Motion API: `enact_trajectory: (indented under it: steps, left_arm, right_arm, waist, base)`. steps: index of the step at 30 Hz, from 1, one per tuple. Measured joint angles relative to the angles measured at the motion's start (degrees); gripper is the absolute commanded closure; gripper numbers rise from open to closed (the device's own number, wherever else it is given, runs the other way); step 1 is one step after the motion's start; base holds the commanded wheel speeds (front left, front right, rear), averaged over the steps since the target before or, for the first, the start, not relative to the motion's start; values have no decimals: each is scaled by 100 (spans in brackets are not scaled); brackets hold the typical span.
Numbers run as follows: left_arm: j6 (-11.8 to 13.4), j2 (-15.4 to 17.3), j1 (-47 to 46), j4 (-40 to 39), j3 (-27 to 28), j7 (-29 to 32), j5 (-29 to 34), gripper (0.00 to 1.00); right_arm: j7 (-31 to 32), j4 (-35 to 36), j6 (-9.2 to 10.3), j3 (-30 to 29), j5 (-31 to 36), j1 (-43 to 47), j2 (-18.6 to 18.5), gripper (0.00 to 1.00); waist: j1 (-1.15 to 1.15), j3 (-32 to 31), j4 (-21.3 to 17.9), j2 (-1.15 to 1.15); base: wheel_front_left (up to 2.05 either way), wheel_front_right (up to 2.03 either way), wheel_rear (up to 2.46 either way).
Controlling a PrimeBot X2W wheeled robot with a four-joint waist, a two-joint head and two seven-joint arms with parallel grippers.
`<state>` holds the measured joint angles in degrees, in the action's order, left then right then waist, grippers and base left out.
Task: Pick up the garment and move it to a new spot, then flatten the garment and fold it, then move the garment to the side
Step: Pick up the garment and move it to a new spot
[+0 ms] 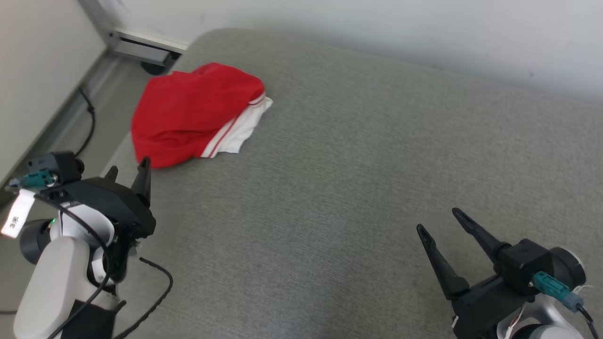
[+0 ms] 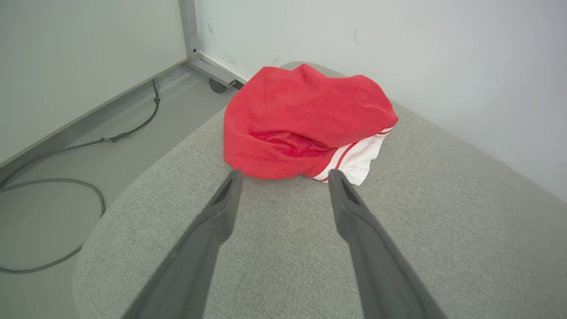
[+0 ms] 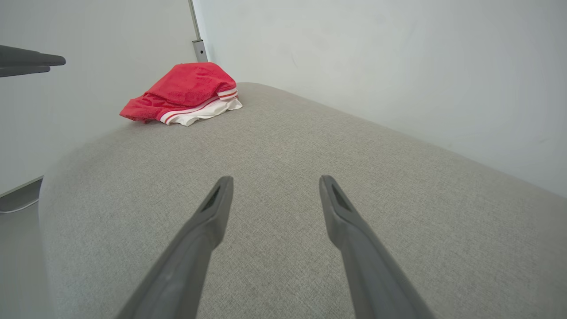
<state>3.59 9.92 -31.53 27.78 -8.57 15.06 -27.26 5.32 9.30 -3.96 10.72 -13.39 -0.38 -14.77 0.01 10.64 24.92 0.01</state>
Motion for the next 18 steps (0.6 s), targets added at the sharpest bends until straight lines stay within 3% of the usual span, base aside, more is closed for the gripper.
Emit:
enact_trajectory:
  steps: [13, 18]
  left_arm:
    - [103, -46, -589, 677, 99, -57, 3, 0]
    - [205, 99, -753, 1188, 294, -190, 68, 0]
  right_arm:
    - [666, 1151, 30, -204, 186, -2, -489, 0]
    - [891, 1415, 46, -299, 204, 8, -597, 0]
  waist:
    - [0, 751, -514, 0]
    - [0, 994, -683, 1]
  base:
    - [0, 0, 0]
    - [0, 0, 0]
